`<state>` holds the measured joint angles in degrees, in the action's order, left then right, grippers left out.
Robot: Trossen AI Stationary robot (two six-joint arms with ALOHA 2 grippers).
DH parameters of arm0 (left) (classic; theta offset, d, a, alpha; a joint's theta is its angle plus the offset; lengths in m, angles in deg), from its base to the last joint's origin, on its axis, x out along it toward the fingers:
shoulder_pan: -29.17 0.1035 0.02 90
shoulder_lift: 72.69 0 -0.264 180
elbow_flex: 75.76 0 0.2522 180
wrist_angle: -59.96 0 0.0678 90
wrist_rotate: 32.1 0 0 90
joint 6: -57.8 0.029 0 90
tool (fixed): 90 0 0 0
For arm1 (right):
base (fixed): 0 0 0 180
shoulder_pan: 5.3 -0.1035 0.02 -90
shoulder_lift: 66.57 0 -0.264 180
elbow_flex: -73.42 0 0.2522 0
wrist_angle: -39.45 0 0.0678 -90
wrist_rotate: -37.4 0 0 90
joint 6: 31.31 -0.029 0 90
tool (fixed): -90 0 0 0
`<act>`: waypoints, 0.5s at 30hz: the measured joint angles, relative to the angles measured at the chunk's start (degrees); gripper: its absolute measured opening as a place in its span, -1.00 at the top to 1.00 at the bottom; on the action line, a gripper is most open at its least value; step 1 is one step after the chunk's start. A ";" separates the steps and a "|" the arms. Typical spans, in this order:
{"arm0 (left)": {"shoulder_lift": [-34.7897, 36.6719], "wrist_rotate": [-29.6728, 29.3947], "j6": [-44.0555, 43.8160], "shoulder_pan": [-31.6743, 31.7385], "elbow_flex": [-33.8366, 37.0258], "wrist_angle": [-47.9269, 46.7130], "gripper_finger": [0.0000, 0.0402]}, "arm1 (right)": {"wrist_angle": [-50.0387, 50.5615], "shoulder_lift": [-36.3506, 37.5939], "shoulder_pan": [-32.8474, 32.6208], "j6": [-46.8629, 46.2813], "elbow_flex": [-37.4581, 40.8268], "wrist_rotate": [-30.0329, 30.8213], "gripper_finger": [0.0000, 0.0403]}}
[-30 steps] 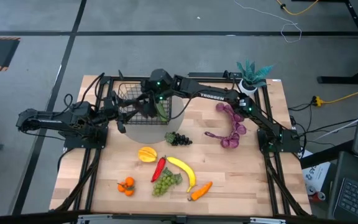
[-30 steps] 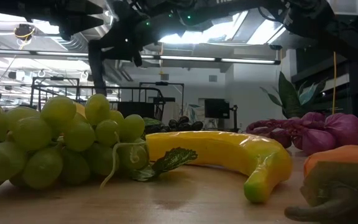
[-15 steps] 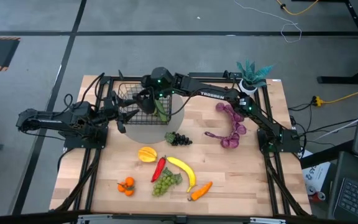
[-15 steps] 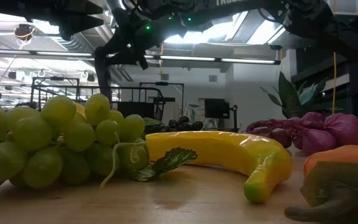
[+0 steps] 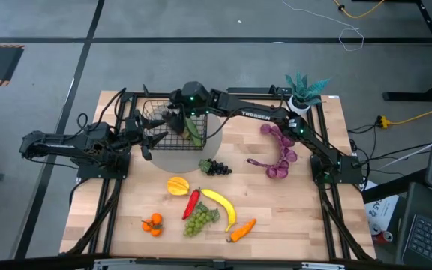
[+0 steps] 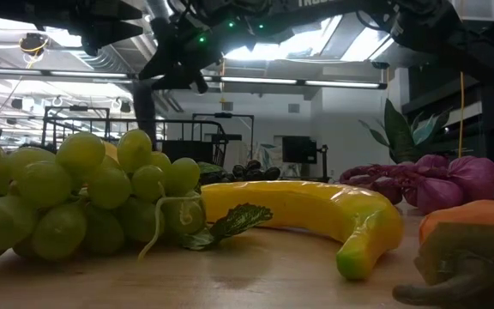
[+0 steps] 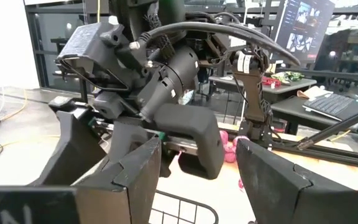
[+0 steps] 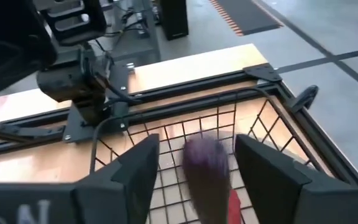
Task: Build produce basket
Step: Put the violet eggplant into the wire basket, then put the yellow starfruit into the wire basket
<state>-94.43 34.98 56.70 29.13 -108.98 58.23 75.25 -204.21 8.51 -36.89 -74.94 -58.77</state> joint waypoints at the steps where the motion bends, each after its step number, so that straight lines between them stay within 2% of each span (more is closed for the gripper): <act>1: 0.00 0.01 0.01 0.01 0.00 0.00 -0.02 | 0.02 0.00 -0.16 -0.09 0.00 0.70 -0.13; 7: -0.01 0.01 0.01 0.01 0.00 0.00 -0.02 | 0.70 0.00 -0.71 -0.20 -0.01 2.97 -0.42; 15: -0.01 0.00 0.20 0.01 0.00 -0.01 -0.02 | 14.26 4.98 -0.04 -1.92 -0.26 4.21 -0.39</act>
<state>-94.44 34.98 56.90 29.15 -108.98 58.22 89.51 -199.23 8.46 -38.80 -75.21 -54.56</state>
